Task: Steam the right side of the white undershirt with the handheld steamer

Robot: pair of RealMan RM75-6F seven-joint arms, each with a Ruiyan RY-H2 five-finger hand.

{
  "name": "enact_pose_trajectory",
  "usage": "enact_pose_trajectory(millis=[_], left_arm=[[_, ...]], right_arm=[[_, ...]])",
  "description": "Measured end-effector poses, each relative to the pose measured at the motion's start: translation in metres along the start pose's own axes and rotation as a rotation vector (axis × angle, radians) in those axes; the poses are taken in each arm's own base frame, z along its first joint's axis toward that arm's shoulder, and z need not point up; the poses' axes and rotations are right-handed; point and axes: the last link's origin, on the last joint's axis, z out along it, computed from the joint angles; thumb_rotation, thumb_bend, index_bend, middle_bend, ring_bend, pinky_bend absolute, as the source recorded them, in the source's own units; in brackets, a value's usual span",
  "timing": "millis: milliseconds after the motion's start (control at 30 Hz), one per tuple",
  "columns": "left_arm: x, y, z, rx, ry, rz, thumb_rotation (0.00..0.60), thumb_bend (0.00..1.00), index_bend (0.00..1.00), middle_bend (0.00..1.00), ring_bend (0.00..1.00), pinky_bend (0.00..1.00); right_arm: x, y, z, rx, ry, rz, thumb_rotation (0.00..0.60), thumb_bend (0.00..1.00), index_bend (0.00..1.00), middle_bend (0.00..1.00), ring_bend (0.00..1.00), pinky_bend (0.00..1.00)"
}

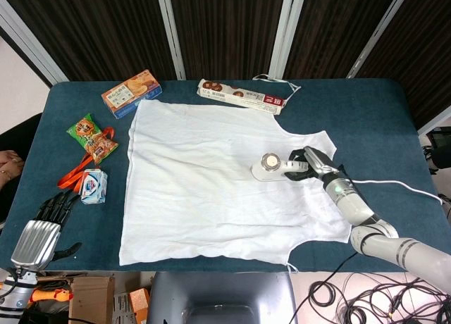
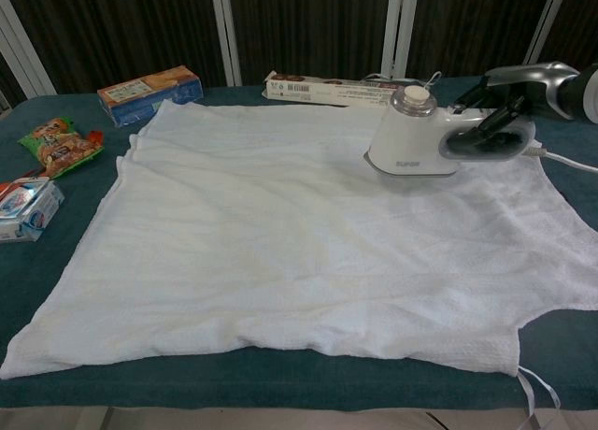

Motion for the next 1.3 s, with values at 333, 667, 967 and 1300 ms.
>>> enact_pose_trajectory(millis=[333,667,967,1300], left_arm=[[0.003,-0.001,-0.001,-0.002,0.009,-0.008,0.6,0.01,0.0,0.0,0.0,0.13],[0.005,-0.003,-0.002,0.006,0.011,-0.015,0.6,0.01,0.0,0.0,0.0,0.13],[0.005,-0.002,-0.002,0.003,0.011,-0.013,0.6,0.01,0.0,0.0,0.0,0.13],[0.004,-0.001,-0.001,0.0,0.007,-0.012,0.6,0.01,0.0,0.0,0.0,0.13]], right_arm=[[-0.041,-0.02,0.021,-0.034,-0.038,-0.072,0.6,0.69,1.0,0.95,0.97,1.0],[-0.066,-0.026,0.002,-0.041,-0.124,-0.106,0.6,0.69,1.0,0.95,0.97,1.0],[-0.084,-0.027,-0.031,-0.01,-0.218,-0.162,0.6,0.69,1.0,0.95,0.97,1.0],[-0.076,-0.024,-0.039,0.001,-0.189,-0.197,0.6,0.69,1.0,0.95,0.97,1.0]])
